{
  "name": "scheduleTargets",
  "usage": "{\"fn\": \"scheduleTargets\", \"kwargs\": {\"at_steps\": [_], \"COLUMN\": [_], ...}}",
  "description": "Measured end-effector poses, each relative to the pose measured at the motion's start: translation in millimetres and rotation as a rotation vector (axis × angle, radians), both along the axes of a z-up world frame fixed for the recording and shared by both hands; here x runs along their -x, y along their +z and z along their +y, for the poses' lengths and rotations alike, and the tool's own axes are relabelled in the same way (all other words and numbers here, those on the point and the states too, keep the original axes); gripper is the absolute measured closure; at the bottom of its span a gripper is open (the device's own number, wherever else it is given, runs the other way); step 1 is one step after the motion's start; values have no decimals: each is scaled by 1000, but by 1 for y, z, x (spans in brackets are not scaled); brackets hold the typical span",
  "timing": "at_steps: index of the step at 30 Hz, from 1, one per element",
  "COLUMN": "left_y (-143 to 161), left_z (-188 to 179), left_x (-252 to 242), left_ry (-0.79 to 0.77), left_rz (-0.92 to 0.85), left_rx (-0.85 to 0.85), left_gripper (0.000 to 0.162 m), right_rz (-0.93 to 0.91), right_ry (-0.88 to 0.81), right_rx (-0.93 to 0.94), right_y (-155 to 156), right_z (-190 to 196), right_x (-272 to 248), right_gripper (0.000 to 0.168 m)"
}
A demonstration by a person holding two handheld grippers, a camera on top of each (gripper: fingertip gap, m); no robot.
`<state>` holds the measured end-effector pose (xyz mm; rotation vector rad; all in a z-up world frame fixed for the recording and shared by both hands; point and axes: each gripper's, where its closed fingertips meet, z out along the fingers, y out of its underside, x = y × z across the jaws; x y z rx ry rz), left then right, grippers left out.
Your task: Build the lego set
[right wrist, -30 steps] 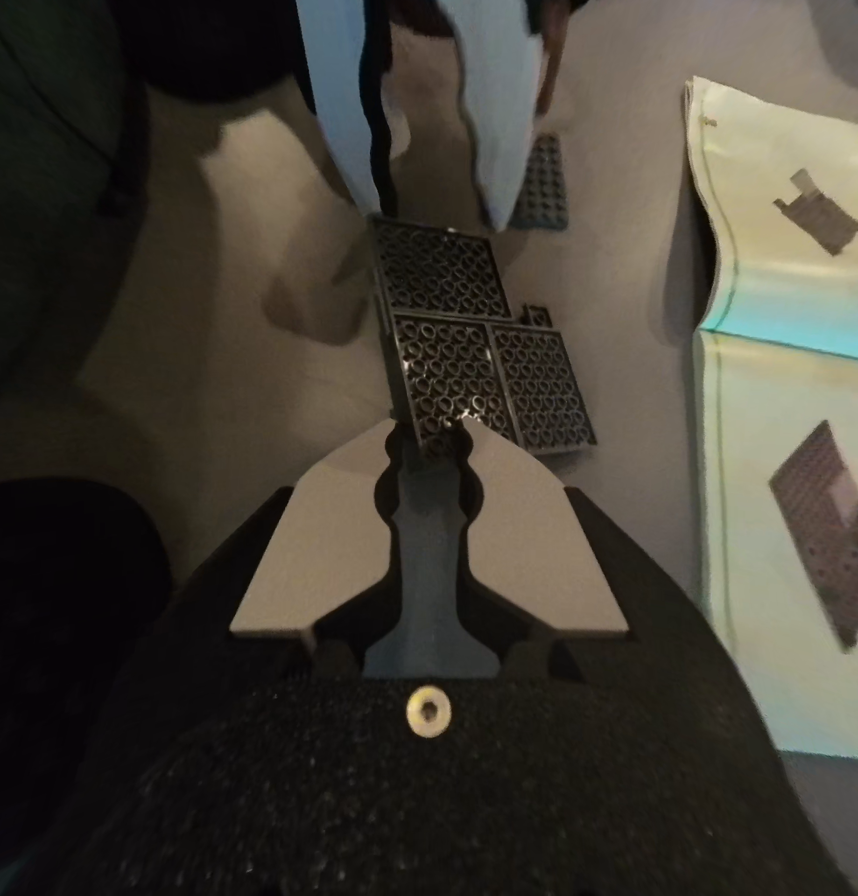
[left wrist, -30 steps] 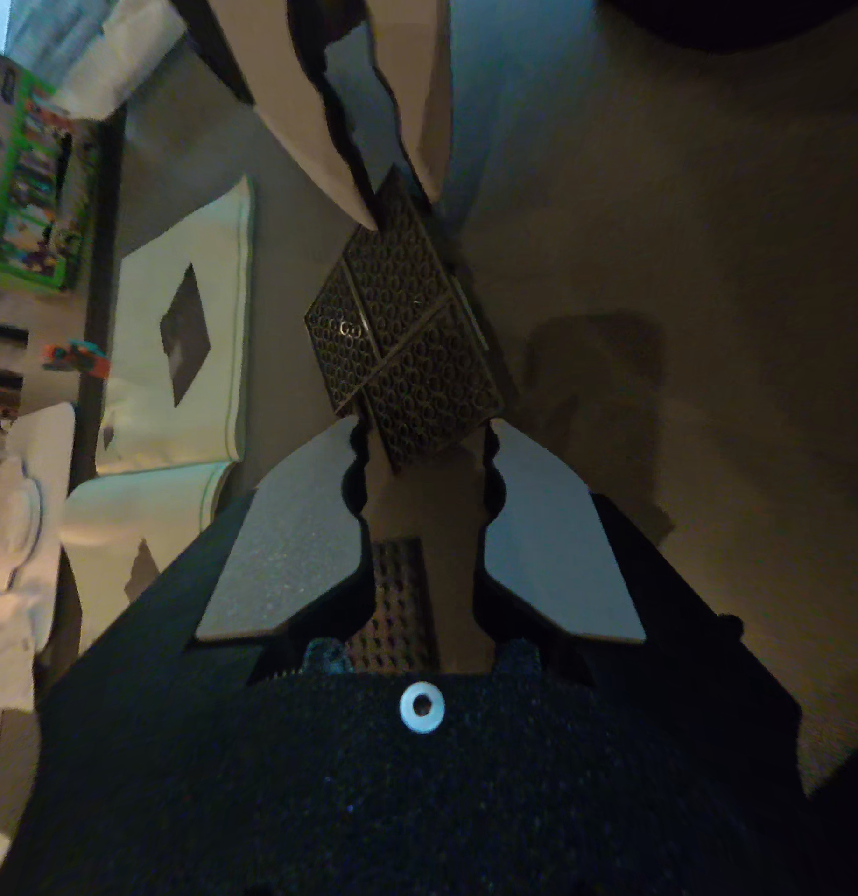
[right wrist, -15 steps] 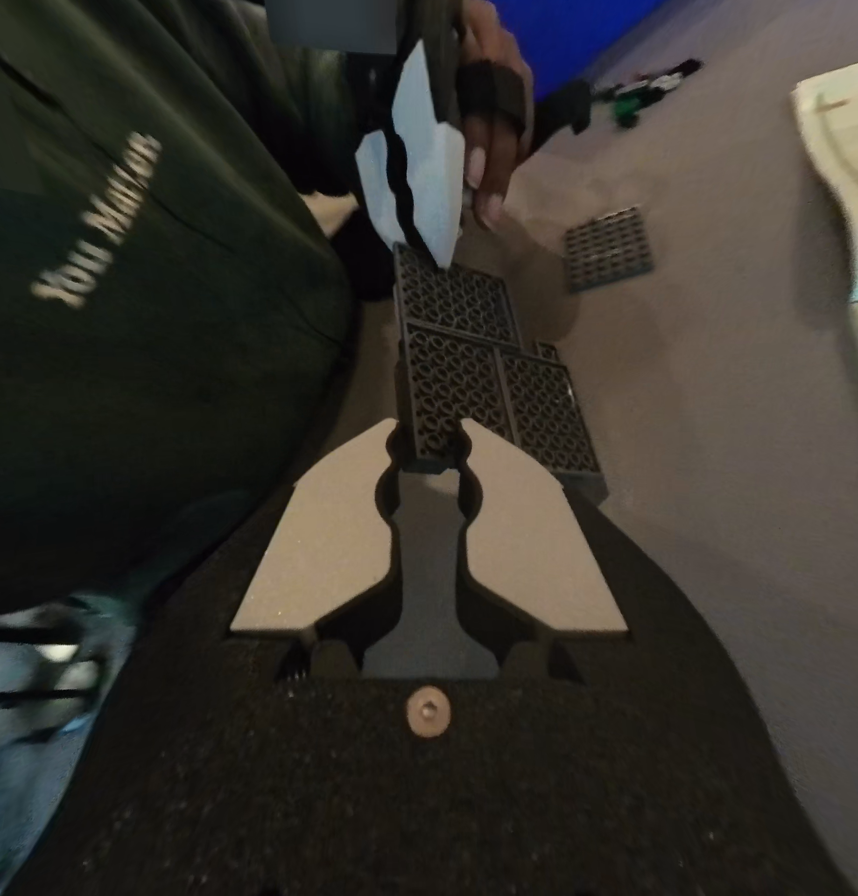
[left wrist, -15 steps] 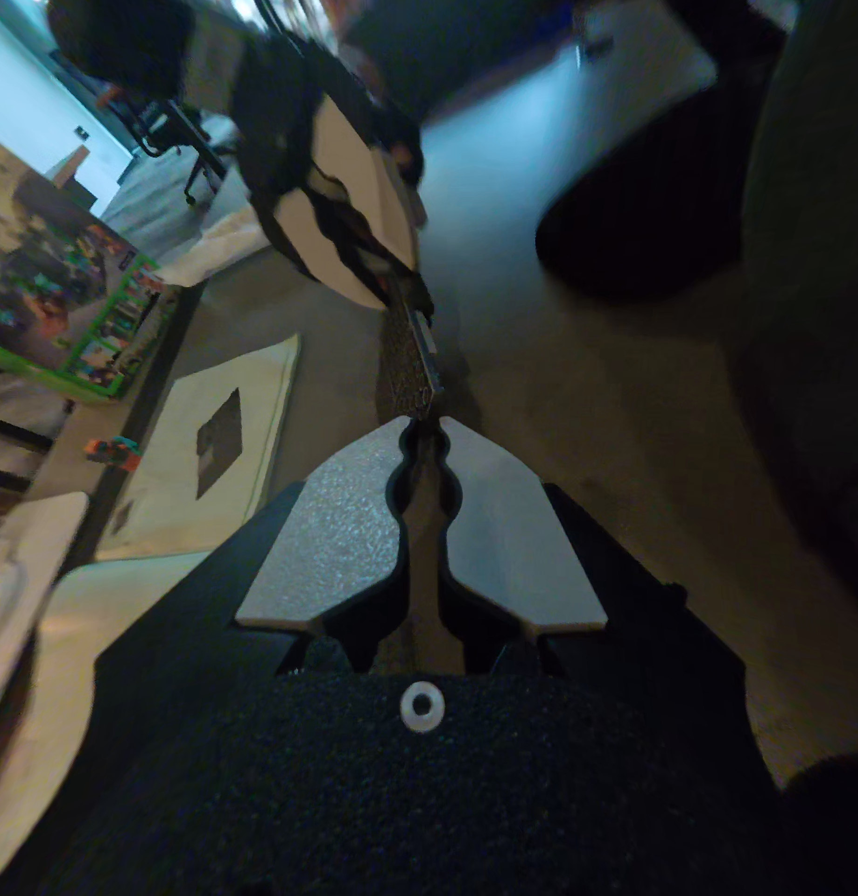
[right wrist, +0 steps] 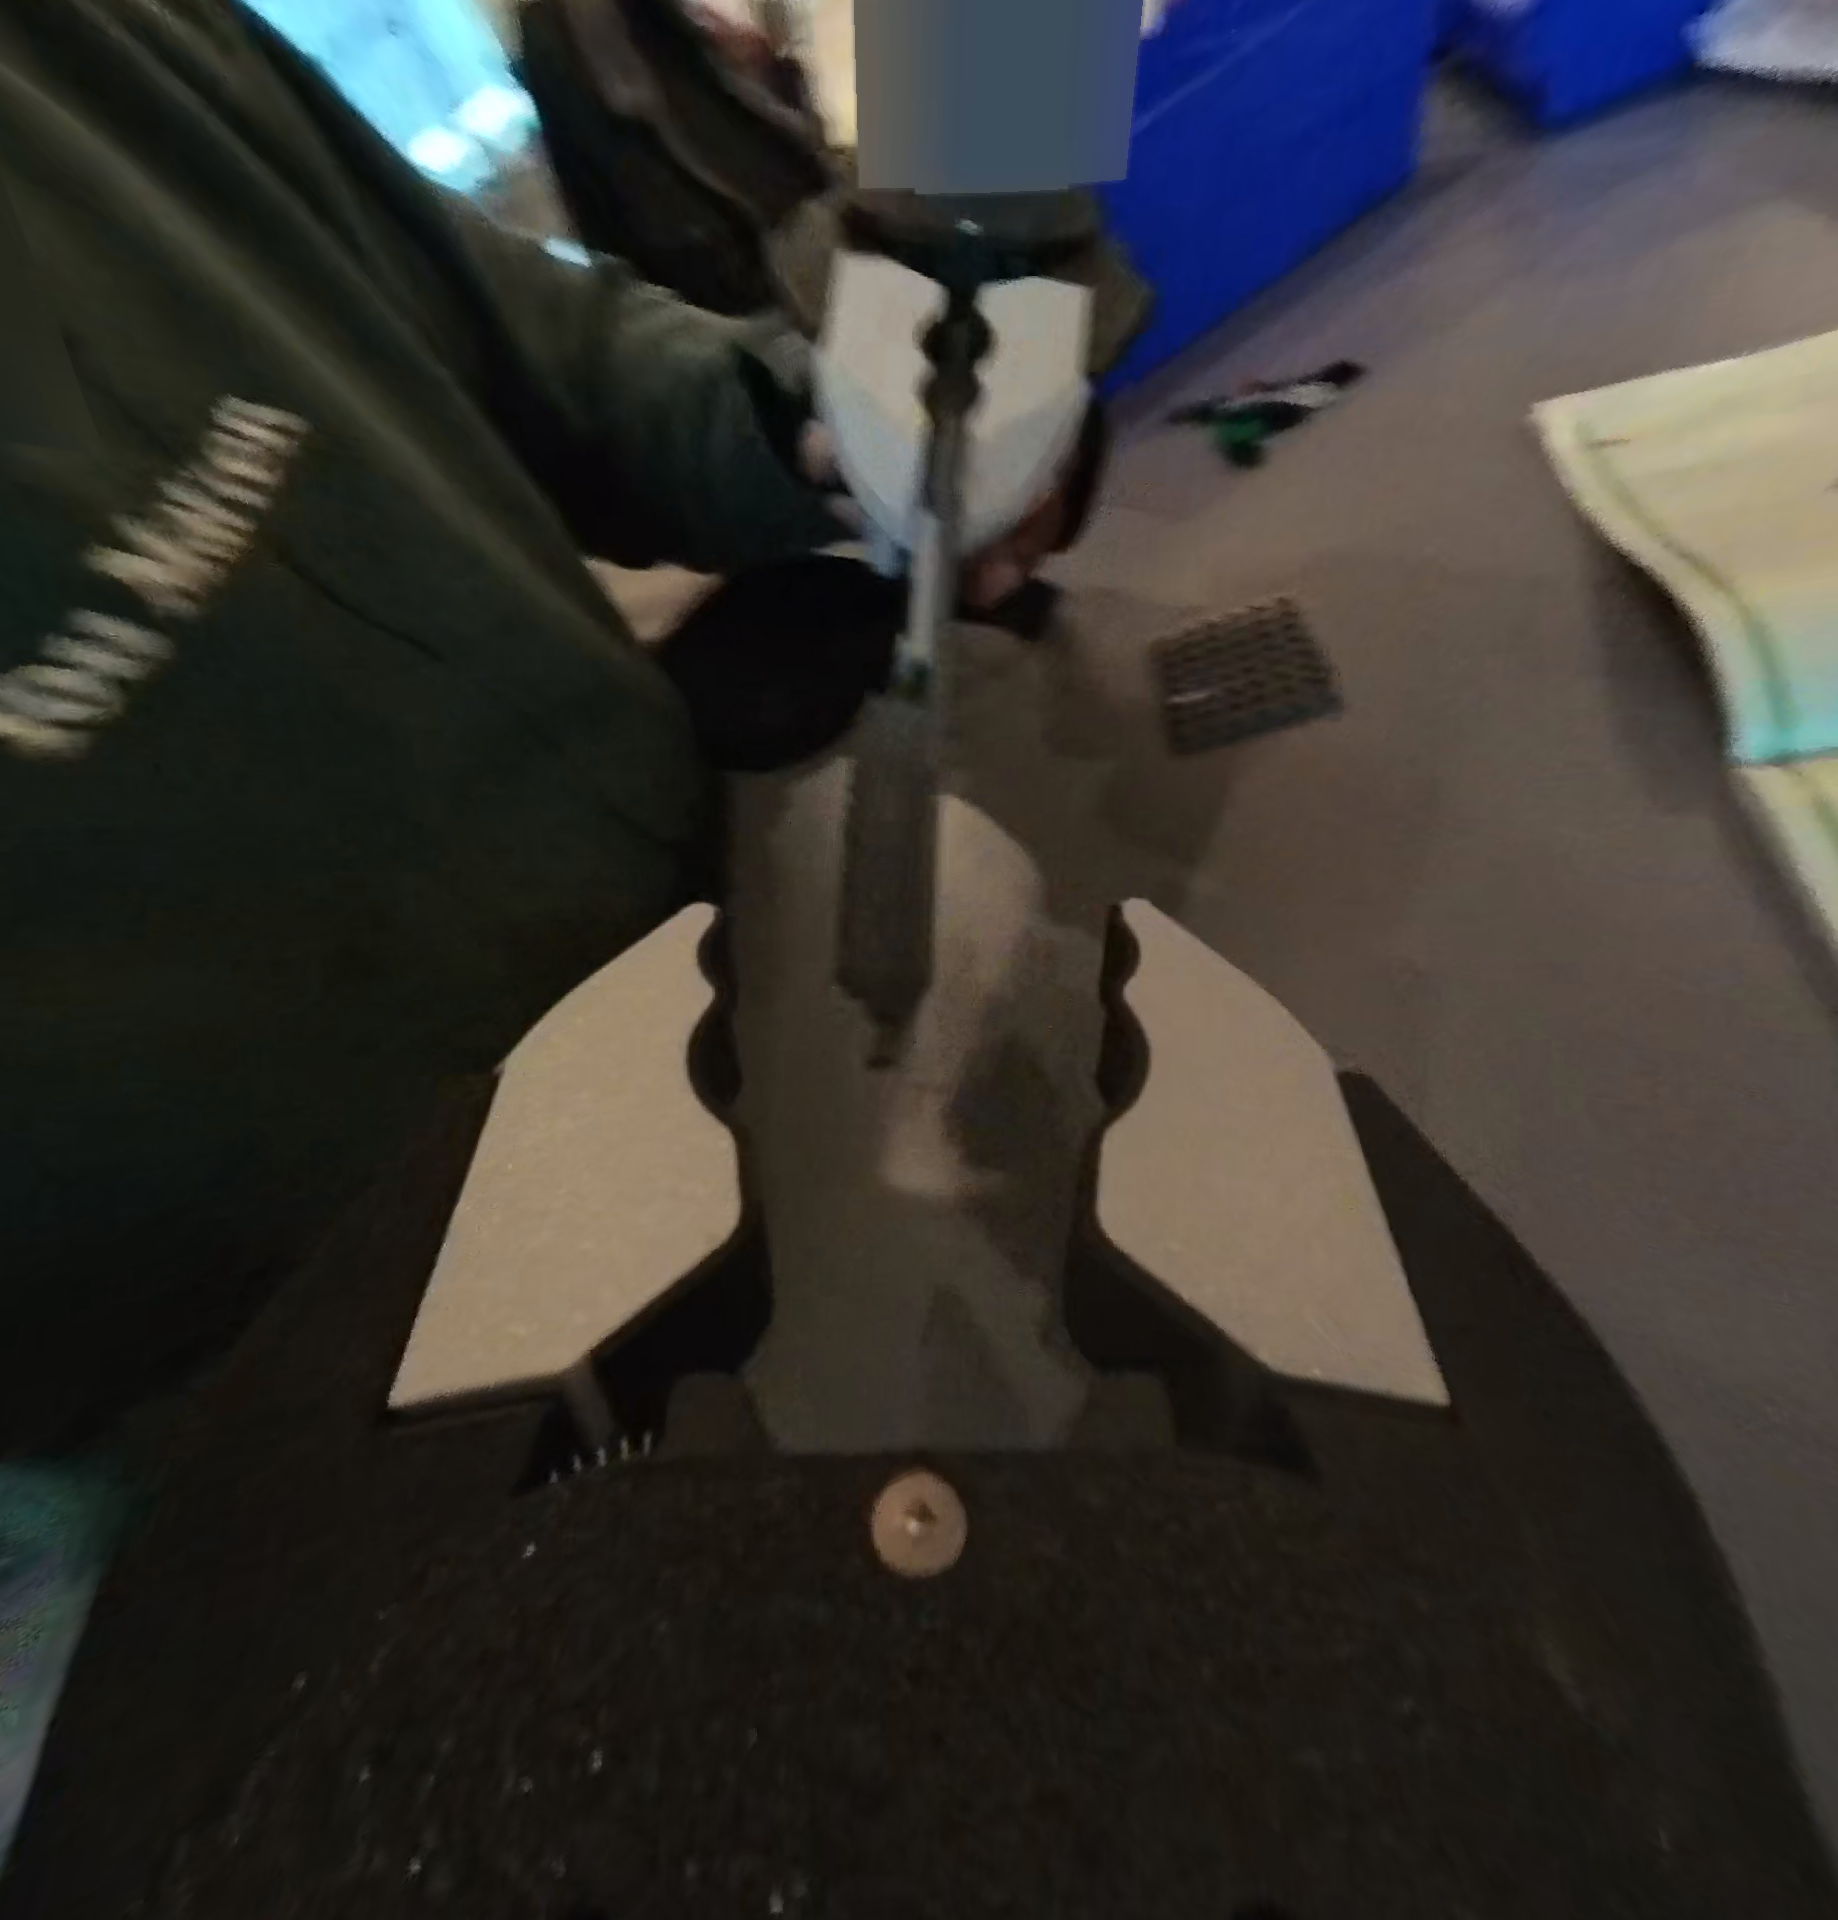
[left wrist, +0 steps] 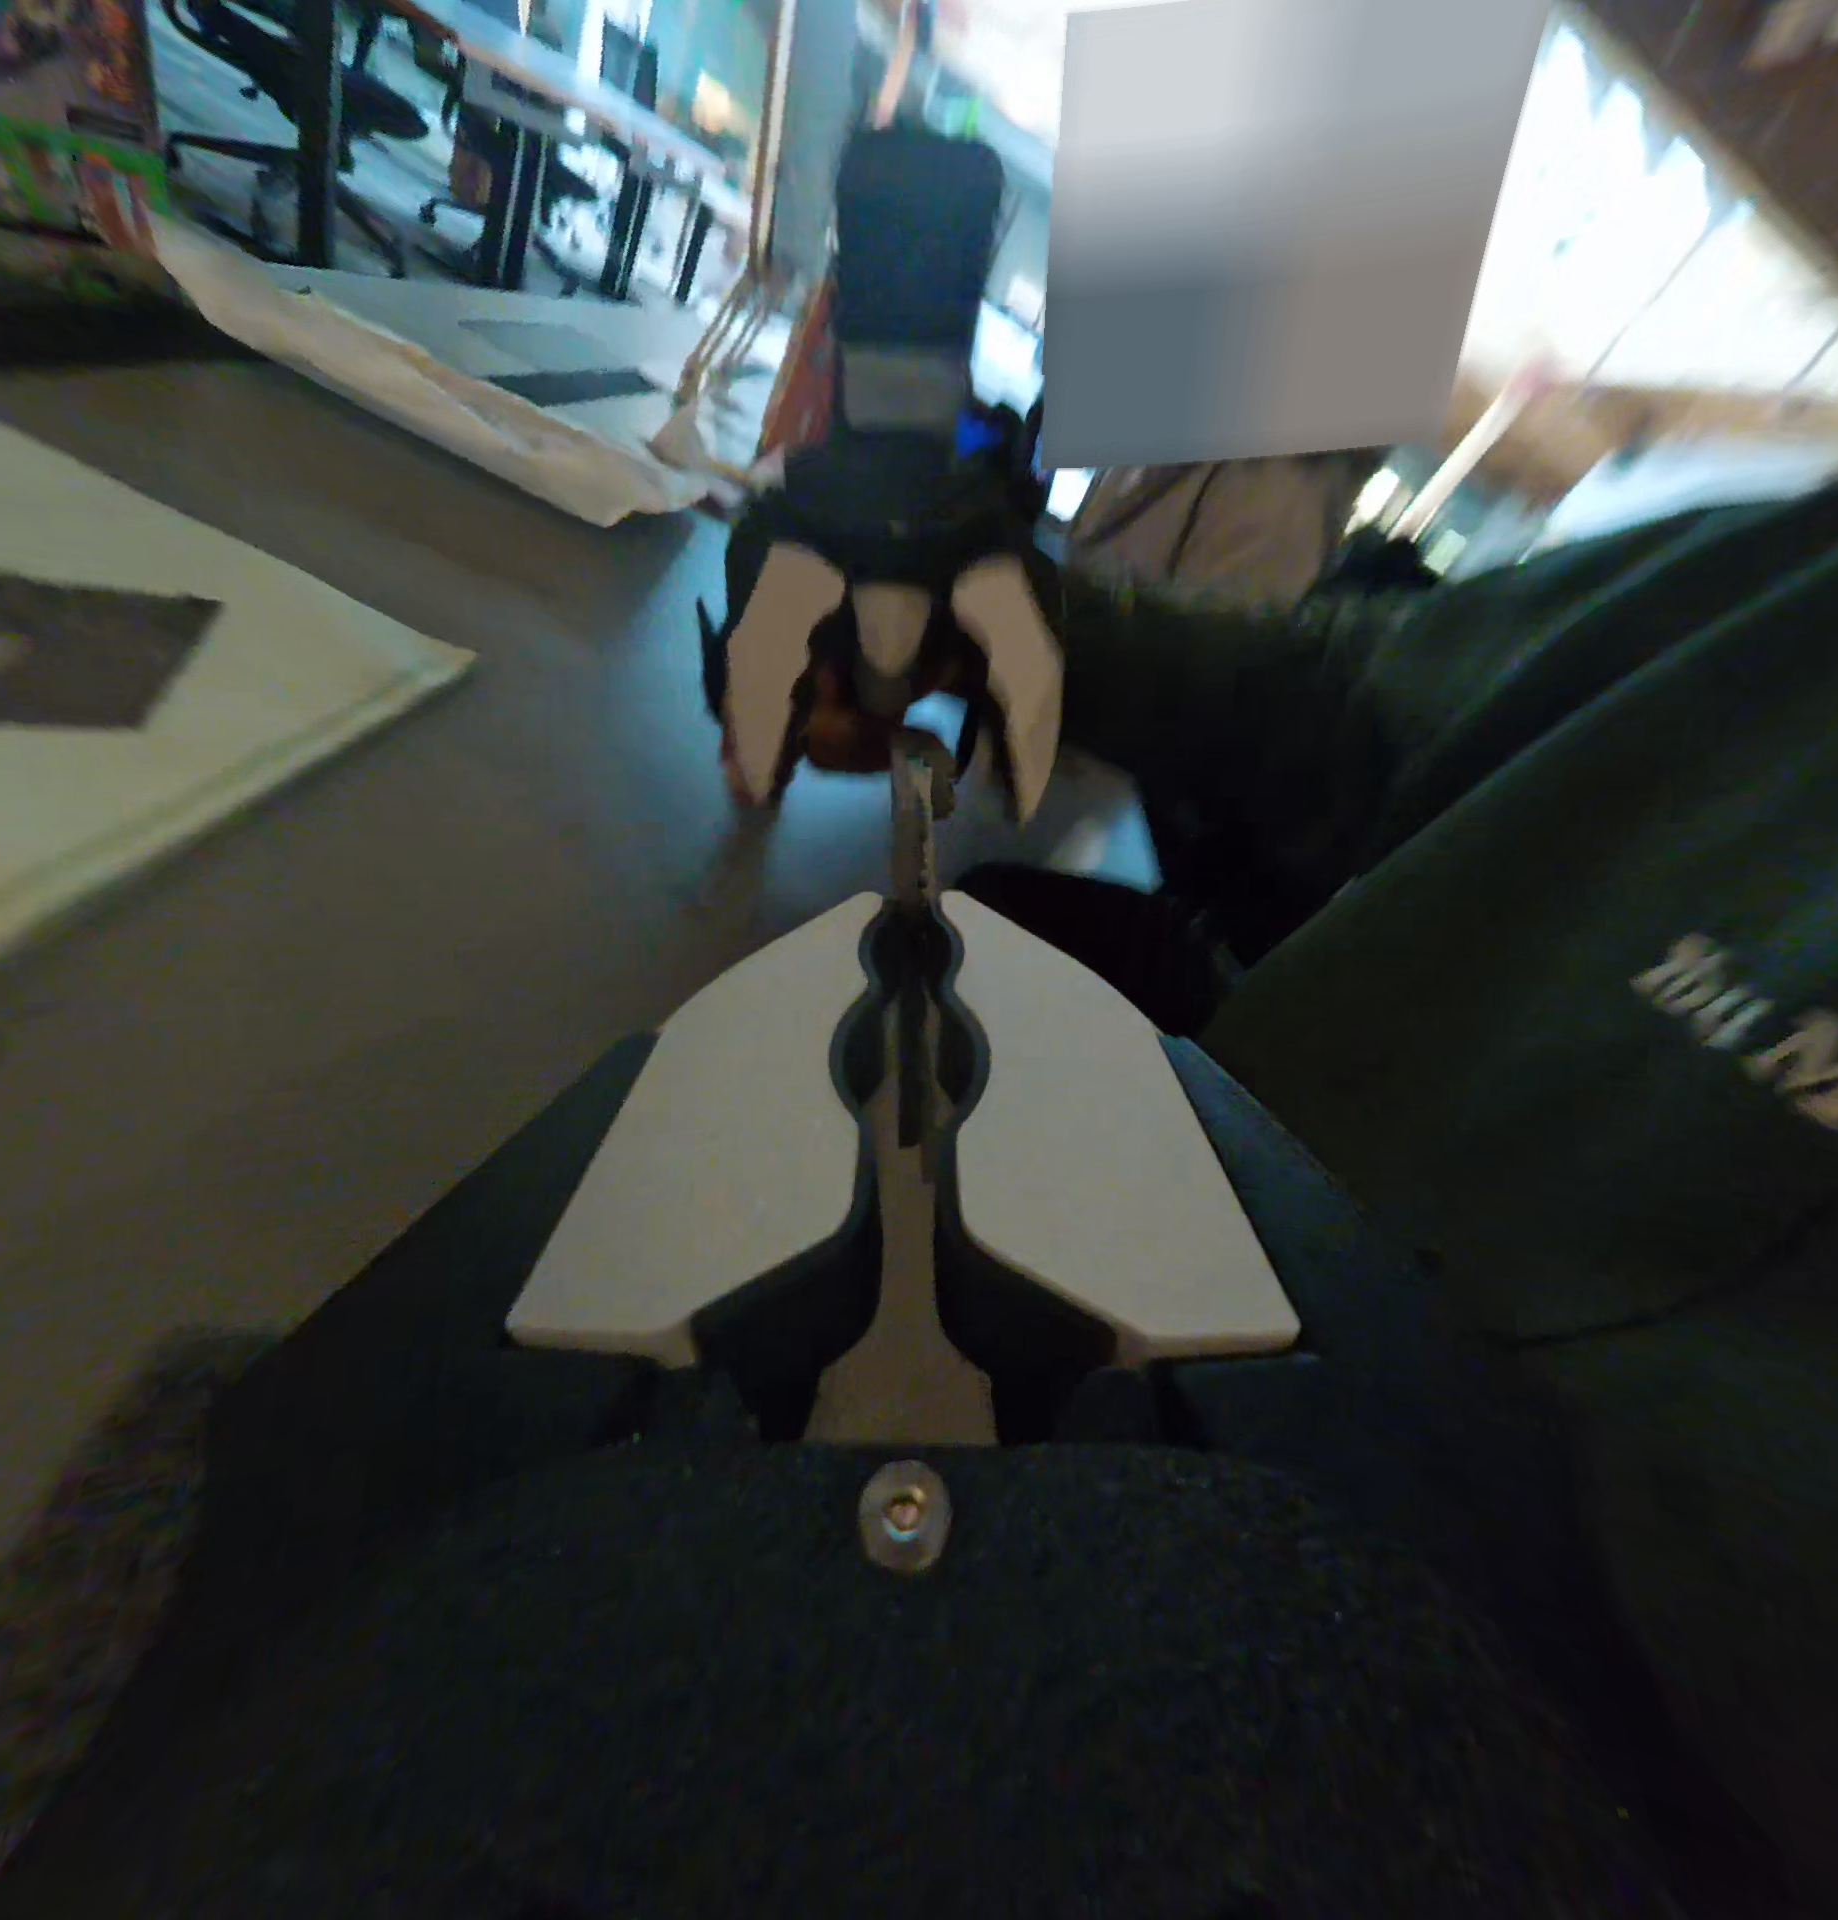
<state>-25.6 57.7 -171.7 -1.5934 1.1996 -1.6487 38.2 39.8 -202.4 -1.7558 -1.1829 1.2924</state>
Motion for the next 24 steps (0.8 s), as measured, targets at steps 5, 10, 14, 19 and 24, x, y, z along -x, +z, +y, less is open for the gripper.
{"fn": "scheduleTargets", "kwargs": {"at_steps": [5,10,14,19,24], "left_y": [3,6,1,-17,-17], "left_z": [6,13,9,2,2], "left_x": [0,2,3,-1,0], "left_ry": [19,45,31,38,9], "left_rz": [-106,-115,-59,62,79], "left_rx": [207,250,216,95,35], "left_gripper": [158,157,135,145,153], "right_rz": [54,90,168,219,247], "right_ry": [-79,-67,-74,-41,-32], "right_rx": [-31,193,433,556,604], "right_y": [3,12,13,11,10], "right_z": [-1,5,12,10,8], "right_x": [27,30,30,34,36], "right_gripper": [132,160,160,160,160]}}
